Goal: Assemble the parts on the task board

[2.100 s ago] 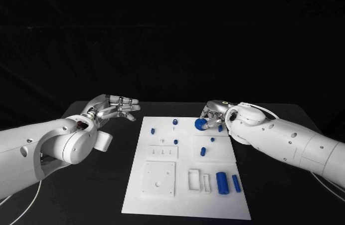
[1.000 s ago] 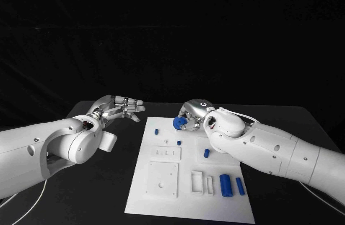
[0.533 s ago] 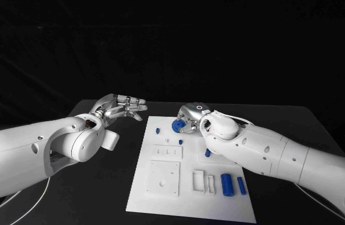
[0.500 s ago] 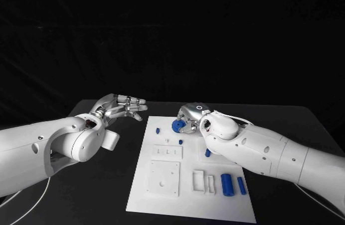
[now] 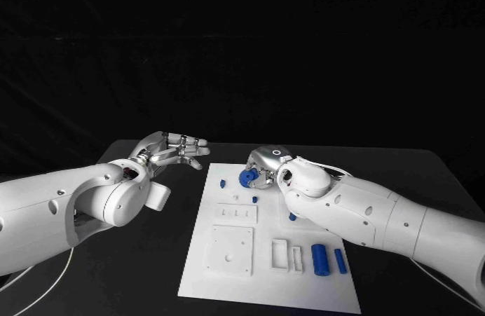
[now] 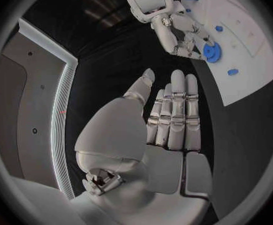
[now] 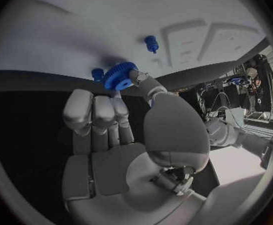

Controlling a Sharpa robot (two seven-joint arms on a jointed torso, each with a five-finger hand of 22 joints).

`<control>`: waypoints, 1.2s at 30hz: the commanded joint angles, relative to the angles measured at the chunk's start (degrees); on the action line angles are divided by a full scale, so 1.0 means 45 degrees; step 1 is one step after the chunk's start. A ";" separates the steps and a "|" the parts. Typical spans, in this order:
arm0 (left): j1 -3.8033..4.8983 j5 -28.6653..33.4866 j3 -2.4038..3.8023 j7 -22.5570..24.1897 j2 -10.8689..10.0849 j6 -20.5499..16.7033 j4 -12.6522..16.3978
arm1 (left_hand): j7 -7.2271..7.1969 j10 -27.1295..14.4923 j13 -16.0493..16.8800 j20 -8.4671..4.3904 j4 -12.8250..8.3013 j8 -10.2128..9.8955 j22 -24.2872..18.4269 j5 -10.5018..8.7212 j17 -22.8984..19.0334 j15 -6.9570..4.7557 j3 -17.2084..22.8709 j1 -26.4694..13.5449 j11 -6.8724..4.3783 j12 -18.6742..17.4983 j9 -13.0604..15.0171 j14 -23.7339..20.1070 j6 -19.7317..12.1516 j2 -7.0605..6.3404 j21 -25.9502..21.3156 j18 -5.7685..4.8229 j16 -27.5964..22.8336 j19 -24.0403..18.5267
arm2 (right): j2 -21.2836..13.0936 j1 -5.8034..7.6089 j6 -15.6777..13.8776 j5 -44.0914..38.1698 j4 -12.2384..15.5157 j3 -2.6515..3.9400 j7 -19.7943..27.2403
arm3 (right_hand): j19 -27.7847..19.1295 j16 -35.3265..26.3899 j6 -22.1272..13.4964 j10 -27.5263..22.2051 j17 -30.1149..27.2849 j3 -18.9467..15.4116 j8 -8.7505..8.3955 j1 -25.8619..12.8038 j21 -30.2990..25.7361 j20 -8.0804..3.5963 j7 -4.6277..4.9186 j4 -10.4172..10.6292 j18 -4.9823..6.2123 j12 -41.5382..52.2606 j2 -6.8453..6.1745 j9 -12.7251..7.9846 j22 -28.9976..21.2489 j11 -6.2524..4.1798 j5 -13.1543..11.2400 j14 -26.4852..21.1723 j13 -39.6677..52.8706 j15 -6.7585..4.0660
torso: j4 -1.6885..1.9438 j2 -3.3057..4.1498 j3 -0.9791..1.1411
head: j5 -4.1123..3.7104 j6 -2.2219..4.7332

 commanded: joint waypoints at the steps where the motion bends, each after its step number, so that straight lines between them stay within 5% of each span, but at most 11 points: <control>1: 0.0024 -0.0045 0.0013 0.0055 0.0035 0.0134 0.0019 | 0.0002 -0.0104 0.0011 0.0031 0.0029 -0.0027 -0.0016 -0.0002 -0.0016 0.0001 -0.0048 0.0122 0.0004 -0.0028 0.0006 -0.0060 -0.0095 -0.0013 0.0041 0.0088 0.0035 -0.0052 | 0.0011 -0.0050 0.0276 -0.0095 -0.0150 -0.0063 0.0065 | 0.0403 -0.0052 -0.0124 -0.0055 -0.0026 -0.0236 -0.0017 -0.0010 -0.0076 -0.0041 -0.0002 0.0085 -0.0033 -0.0089 0.0063 0.0004 0.1520 0.0046 -0.0458 -0.0030 -0.0031 -0.0059 | -0.0016 0.0003 -0.0001 | -0.0004 0.0004; 14: 0.0025 -0.0053 0.0013 0.0030 0.0077 0.0155 -0.0019 | 0.0014 -0.0115 0.0011 0.0034 0.0031 -0.0032 -0.0012 0.0008 -0.0020 0.0004 -0.0037 0.0134 0.0009 -0.0026 0.0004 -0.0062 -0.0128 -0.0021 0.0073 0.0092 0.0033 -0.0073 | 0.0023 -0.0045 0.0772 -0.0035 -0.0380 -0.0141 -0.0133 | 0.0417 -0.0188 -0.0387 -0.0217 -0.0110 -0.1087 -0.0015 0.0099 -0.0247 0.0003 0.0045 0.0854 -0.0012 -0.0324 0.0039 0.0003 0.1507 0.0087 -0.1009 -0.0041 -0.0295 -0.0019 | -0.0023 -0.0003 0.0011 | 0.0002 -0.0014; 17: 0.0025 -0.0053 0.0013 0.0027 0.0068 0.0152 -0.0020 | 0.0014 -0.0115 0.0011 0.0034 0.0031 -0.0032 -0.0012 0.0008 -0.0020 0.0004 -0.0037 0.0134 0.0009 -0.0026 0.0004 -0.0062 -0.0128 -0.0021 0.0073 0.0092 0.0033 -0.0073 | 0.0007 -0.0044 0.0746 -0.0009 -0.0409 -0.0145 -0.0174 | 0.0421 -0.0214 -0.0683 -0.0244 -0.0123 -0.1406 -0.0014 0.0002 -0.0271 0.0024 0.0110 0.1070 -0.0007 -0.0357 -0.0023 -0.0019 0.1503 0.0141 -0.1715 -0.0043 -0.0339 0.0017 | -0.0025 0.0003 0.0016 | -0.0002 -0.0008; 21: 0.0025 -0.0053 0.0013 0.0027 0.0068 0.0149 -0.0021 | 0.0014 -0.0115 0.0011 0.0034 0.0031 -0.0032 -0.0012 0.0008 -0.0020 0.0004 -0.0037 0.0134 0.0009 -0.0026 0.0004 -0.0062 -0.0128 -0.0021 0.0073 0.0092 0.0033 -0.0073 | -0.0003 -0.0044 0.0707 0.0099 -0.0424 -0.0147 -0.0192 | 0.0442 -0.0202 -0.0864 -0.0257 -0.0102 -0.2211 -0.0007 -0.0133 -0.0293 0.0067 0.0131 0.2077 0.0022 -0.0336 -0.0051 -0.0014 0.1508 0.0178 -0.2189 -0.0039 -0.0382 0.0044 | -0.0027 0.0007 0.0019 | -0.0006 -0.0003; 24: 0.0025 -0.0053 0.0013 0.0024 0.0070 0.0148 -0.0023 | 0.0014 -0.0115 0.0011 0.0034 0.0031 -0.0032 -0.0012 0.0008 -0.0020 0.0004 -0.0037 0.0134 0.0009 -0.0026 0.0004 -0.0062 -0.0128 -0.0021 0.0073 0.0092 0.0033 -0.0073 | -0.0018 -0.0044 0.0670 0.0238 -0.0411 -0.0148 -0.0208 | 0.0456 -0.0164 -0.1045 -0.0290 -0.0061 -0.2972 -0.0006 -0.0510 -0.0293 0.0090 0.0145 0.3936 0.0037 -0.0324 -0.0260 -0.0013 0.1512 0.0207 -0.2516 -0.0037 -0.0418 0.0068 | -0.0029 0.0003 0.0018 | -0.0007 0.0001; 25: 0.0025 -0.0053 0.0013 0.0023 0.0070 0.0148 -0.0026 | 0.0014 -0.0115 0.0011 0.0034 0.0031 -0.0032 -0.0012 0.0008 -0.0020 0.0004 -0.0037 0.0134 0.0009 -0.0026 0.0004 -0.0062 -0.0128 -0.0021 0.0073 0.0092 0.0033 -0.0073 | -0.0025 -0.0044 0.0663 0.0259 -0.0402 -0.0148 -0.0214 | 0.0460 -0.0169 -0.1056 -0.0292 -0.0063 -0.2989 -0.0004 -0.0516 -0.0293 0.0091 0.0147 0.4118 0.0036 -0.0323 -0.0314 -0.0012 0.1513 0.0211 -0.2613 -0.0038 -0.0428 0.0065 | -0.0029 0.0003 0.0018 | -0.0007 0.0001; 29: 0.0025 -0.0053 0.0013 0.0020 0.0066 0.0136 -0.0047 | 0.0018 -0.0127 0.0011 0.0039 0.0046 -0.0028 -0.0026 0.0001 -0.0024 0.0008 -0.0044 0.0128 0.0014 -0.0027 0.0005 -0.0060 -0.0147 -0.0023 0.0066 0.0093 0.0027 -0.0075 | -0.0079 -0.0043 0.0652 0.0352 -0.0350 -0.0149 -0.0240 | 0.0465 -0.0166 -0.1100 -0.0316 -0.0051 -0.3802 -0.0010 -0.0583 -0.0308 0.0095 0.0154 0.5183 0.0040 -0.0331 -0.0335 -0.0014 0.1511 0.0215 -0.2246 -0.0036 -0.0468 0.0071 | -0.0026 -0.0003 0.0024 | 0.0001 0.0003; 36: 0.0025 -0.0052 0.0013 0.0016 0.0044 0.0114 -0.0051 | 0.0018 -0.0127 0.0011 0.0039 0.0046 -0.0028 -0.0026 0.0001 -0.0024 0.0008 -0.0044 0.0128 0.0014 -0.0027 0.0005 -0.0060 -0.0147 -0.0023 0.0066 0.0093 0.0027 -0.0075 | -0.0295 -0.0043 0.0668 0.0450 -0.0151 -0.0150 -0.0286 | 0.0475 -0.0154 -0.1087 -0.0297 -0.0037 -0.3906 -0.0004 -0.0577 -0.0278 0.0091 0.0150 0.5236 0.0037 -0.0303 -0.0349 -0.0012 0.1519 0.0214 -0.2088 -0.0032 -0.0454 0.0071 | -0.0036 0.0003 0.0025 | 0.0017 -0.0016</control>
